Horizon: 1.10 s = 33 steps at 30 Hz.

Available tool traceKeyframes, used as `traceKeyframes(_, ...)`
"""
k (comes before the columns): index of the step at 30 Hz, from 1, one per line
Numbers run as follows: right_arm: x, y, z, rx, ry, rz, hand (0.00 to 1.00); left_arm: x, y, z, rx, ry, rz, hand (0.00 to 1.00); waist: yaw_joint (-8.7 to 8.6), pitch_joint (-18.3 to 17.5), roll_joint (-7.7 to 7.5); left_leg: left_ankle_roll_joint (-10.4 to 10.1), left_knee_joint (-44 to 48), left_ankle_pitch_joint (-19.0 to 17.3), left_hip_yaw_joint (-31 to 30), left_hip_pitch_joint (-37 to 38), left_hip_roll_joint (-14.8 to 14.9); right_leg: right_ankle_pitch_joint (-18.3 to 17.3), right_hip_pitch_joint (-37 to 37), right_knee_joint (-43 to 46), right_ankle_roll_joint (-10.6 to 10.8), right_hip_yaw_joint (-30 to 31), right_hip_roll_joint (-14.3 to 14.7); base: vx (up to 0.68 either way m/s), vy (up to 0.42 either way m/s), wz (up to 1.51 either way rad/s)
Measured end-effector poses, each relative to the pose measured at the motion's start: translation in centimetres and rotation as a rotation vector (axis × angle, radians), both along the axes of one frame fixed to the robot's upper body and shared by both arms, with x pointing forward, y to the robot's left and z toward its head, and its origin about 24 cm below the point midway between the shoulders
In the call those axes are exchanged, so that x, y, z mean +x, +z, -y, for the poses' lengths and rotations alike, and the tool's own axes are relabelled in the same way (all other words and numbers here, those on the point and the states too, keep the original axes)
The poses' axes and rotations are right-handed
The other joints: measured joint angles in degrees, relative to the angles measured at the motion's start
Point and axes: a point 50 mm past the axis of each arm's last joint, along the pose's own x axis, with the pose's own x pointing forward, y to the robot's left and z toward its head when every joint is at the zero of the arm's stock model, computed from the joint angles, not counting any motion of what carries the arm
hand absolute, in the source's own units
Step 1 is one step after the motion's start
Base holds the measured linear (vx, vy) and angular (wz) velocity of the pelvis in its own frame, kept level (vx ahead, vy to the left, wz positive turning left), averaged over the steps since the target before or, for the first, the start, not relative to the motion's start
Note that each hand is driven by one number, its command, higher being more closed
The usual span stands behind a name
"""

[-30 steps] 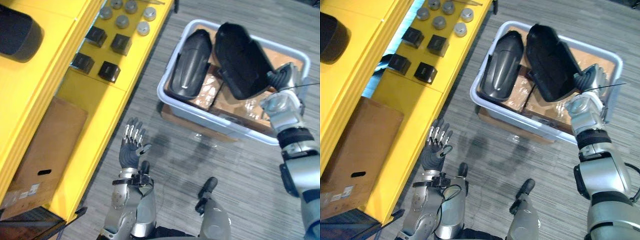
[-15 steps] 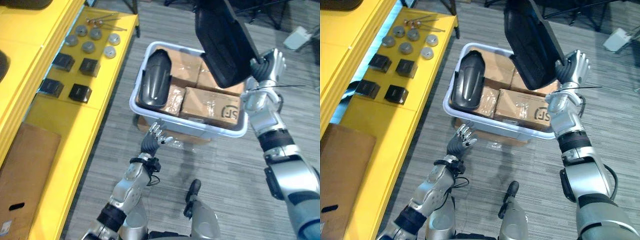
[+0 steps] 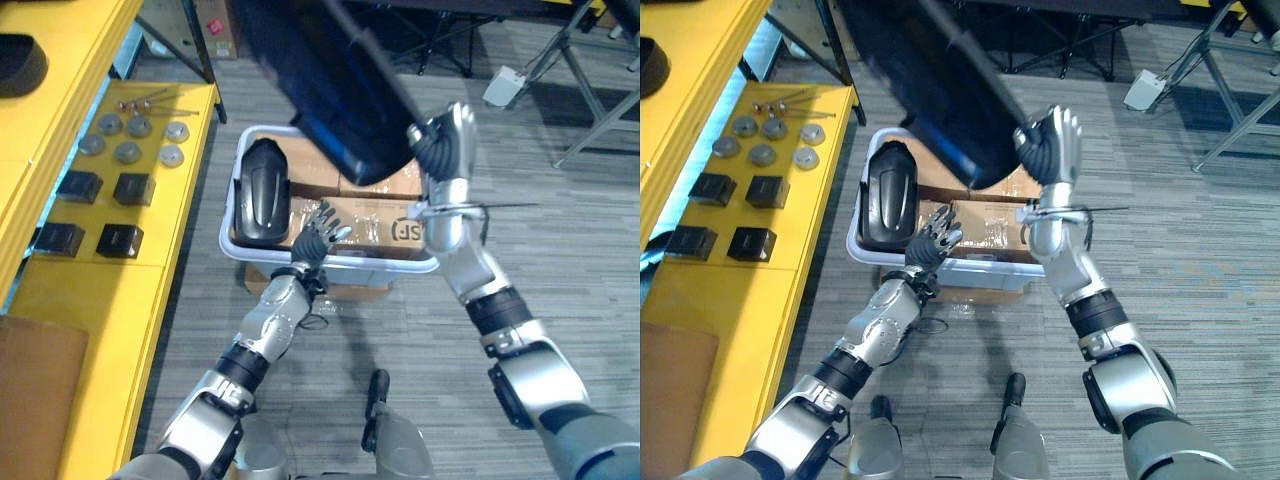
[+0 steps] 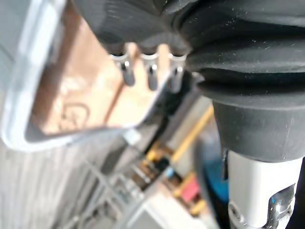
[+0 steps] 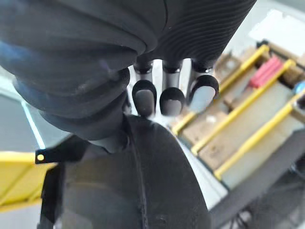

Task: Walk over and take plastic housings, then place them on the shelf

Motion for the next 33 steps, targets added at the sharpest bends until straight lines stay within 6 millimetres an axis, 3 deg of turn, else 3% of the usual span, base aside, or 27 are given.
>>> traceKeyframes(9,-1.1,-2.3,-1.7,-0.009,0.085,-0.050,1.00,0.4,1.0,-1.5,-0.169,0.169,-0.001,0.00,-0.83,-2.7,0.89,0.0,-1.7,0.1,0.6,2.5,-0.5,0.8,2.4,-2.1,0.3,0.4,-0.1,0.00,0.017,-0.01)
traceKeyframes(18,-2.1,-4.9,-2.5,0.040,0.121,-0.136,1.00,0.5,1.7,-2.8,-0.186,0.352,-0.028,0.00,-0.75,-3.1,0.80,0.0,-3.1,0.6,-0.2,3.1,-1.1,1.1,4.1,-3.8,0.6,-0.8,-0.4,-0.01,0.010,0.06)
traceKeyframes(19,-2.3,-5.3,-2.5,0.045,0.125,-0.149,1.00,0.5,1.7,-3.0,-0.187,0.379,-0.032,1.00,-0.80,-3.4,0.73,0.0,-3.2,0.6,-0.2,3.1,-1.1,1.1,4.0,-3.8,0.5,-0.9,-0.4,0.00,0.000,0.00)
traceKeyframes(28,-4.1,-7.3,-3.4,0.097,0.174,-0.206,1.00,0.3,2.1,-4.9,-0.225,0.527,0.044,1.00,-0.85,-5.9,-0.75,0.0,-3.6,0.6,-0.4,3.4,-1.1,1.1,4.3,-3.9,0.5,-1.1,-0.4,-0.01,0.004,0.00)
traceKeyframes(33,-4.8,-8.4,-3.2,0.121,0.175,-0.242,1.00,0.0,1.8,-5.3,-0.243,0.504,0.085,1.00,-0.83,-6.4,-1.15,-0.1,-3.8,0.6,-0.2,4.3,-1.1,0.9,5.0,-3.9,0.4,-1.1,-0.4,-0.03,0.008,-0.01)
